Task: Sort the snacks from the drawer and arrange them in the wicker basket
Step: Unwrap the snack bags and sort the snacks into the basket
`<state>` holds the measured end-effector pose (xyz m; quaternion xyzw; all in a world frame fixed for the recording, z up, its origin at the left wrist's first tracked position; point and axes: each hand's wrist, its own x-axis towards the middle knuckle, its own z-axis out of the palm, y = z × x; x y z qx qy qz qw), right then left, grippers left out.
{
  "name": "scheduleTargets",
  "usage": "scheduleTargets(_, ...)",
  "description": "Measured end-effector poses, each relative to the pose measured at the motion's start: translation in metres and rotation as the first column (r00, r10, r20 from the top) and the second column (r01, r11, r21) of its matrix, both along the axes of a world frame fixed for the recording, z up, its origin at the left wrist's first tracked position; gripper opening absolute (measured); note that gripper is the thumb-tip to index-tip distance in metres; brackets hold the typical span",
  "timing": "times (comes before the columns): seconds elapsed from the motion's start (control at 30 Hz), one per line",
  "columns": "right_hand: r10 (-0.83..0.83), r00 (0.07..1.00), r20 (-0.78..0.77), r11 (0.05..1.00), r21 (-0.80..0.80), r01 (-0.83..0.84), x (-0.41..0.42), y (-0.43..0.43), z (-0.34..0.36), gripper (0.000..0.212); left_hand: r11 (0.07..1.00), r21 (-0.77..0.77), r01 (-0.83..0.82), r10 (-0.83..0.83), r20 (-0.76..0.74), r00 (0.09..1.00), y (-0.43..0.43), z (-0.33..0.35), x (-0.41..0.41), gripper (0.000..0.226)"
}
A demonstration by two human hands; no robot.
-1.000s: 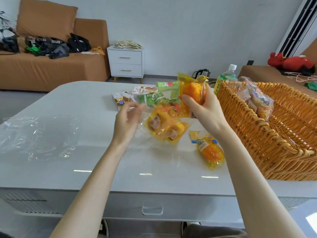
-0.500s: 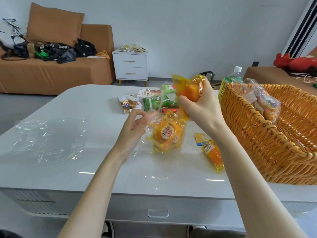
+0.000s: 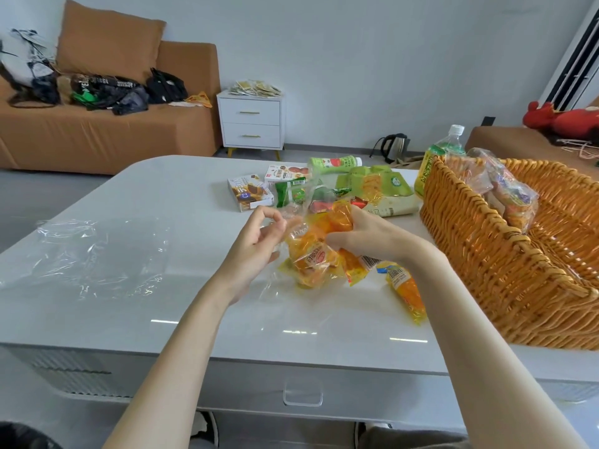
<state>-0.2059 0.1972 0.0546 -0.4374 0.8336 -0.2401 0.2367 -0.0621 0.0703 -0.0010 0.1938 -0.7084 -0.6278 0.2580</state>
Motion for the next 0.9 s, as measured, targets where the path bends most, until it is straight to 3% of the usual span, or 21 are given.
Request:
scheduleTargets(0.13,0.076,0.996,0.045,0.992,-0.103,-0.071,0.009,0.001,0.005,0.025,0.999,0.03,-0.027,0.027,0.003,1.0,-0.004,-0.001,0.001,0.013)
scheduleTargets(0.23,0.17,0.977,0.126,0.972,-0.183,-0.145,0.024,0.003,0.01,0.025,0.999,-0.015,-0.052,0.052,-0.006,0.999,-0.005,-0.001,0.001,0.011)
scheduleTargets(0.43,0.277,0.95,0.143,0.961,-0.018,-0.278,0.037,0.0,0.009,0.013,0.981,0.162,-0.107,0.117,-0.054,0.992,-0.002,-0.002,0.0,0.013)
scheduleTargets(0.5,0.271,0.949,0.163,0.962,-0.015,-0.272,0.038,-0.001,0.008,0.008,0.983,0.125,-0.136,0.142,-0.047,0.989,-0.004,-0.002,0.002,0.012)
scheduleTargets(0.63,0.196,0.945,0.264,0.951,-0.286,-0.117,0.03,-0.001,0.01,0.013,0.983,0.046,-0.179,0.182,-0.08,0.98,-0.011,0.003,0.012,0.013)
scheduleTargets(0.7,0.146,0.929,0.34,0.87,-0.491,0.043,0.023,0.0,0.018,0.027,0.984,0.081,-0.158,0.164,-0.083,0.983,-0.012,0.006,0.014,0.014)
scheduleTargets(0.8,0.174,0.86,0.48,0.624,-0.729,0.281,0.02,-0.002,0.029,0.035,0.989,0.082,-0.119,0.127,-0.095,0.987,-0.009,0.007,0.014,0.015)
scheduleTargets(0.9,0.196,0.87,0.453,0.501,-0.808,0.309,0.027,-0.01,0.028,0.03,0.994,0.074,-0.086,0.093,-0.104,0.99,-0.004,0.01,0.016,0.02)
